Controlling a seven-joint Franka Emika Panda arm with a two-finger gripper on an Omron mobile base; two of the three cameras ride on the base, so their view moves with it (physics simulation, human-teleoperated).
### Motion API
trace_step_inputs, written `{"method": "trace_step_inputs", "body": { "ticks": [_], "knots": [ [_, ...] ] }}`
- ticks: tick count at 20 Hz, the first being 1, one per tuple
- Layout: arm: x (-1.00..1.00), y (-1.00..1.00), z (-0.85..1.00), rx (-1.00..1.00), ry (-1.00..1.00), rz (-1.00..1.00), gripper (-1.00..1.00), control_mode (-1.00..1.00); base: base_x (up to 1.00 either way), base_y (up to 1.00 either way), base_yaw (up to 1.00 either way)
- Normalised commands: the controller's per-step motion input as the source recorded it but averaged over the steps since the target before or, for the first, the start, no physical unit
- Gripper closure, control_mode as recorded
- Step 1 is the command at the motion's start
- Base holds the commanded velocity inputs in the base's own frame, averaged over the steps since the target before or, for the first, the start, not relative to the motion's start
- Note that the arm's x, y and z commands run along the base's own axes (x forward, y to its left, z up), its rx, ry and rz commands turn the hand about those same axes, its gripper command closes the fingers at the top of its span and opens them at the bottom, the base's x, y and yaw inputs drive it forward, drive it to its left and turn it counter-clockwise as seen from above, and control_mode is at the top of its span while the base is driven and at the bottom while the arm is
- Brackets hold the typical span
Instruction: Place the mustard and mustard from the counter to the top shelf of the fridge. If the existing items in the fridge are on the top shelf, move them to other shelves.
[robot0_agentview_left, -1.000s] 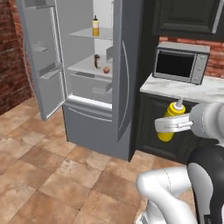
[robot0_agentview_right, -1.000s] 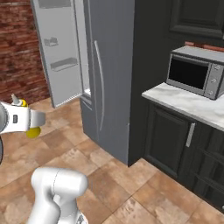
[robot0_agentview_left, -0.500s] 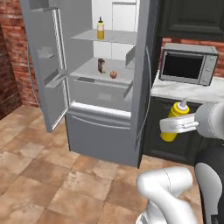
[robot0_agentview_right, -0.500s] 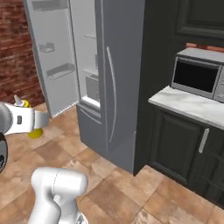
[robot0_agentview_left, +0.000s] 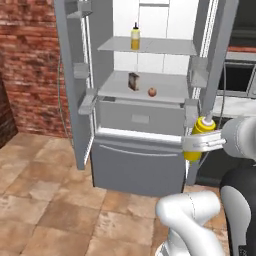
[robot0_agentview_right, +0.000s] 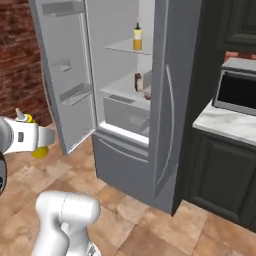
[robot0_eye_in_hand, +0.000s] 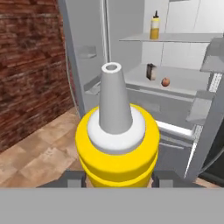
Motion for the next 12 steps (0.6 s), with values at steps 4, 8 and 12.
{"method": "trace_step_inputs", "body": {
  "ticks": [4,8,12],
  "knots": [
    [0.00,0.00,0.00,0.00,0.00,0.00,1.00,1.00,0.81,0.94,-0.45],
    [0.00,0.00,0.00,0.00,0.00,0.00,1.00,1.00,0.75,0.60,-0.59],
    [0.00,0.00,0.00,0.00,0.00,0.00,1.00,1.00,0.64,0.37,-0.57]
  ]
}}
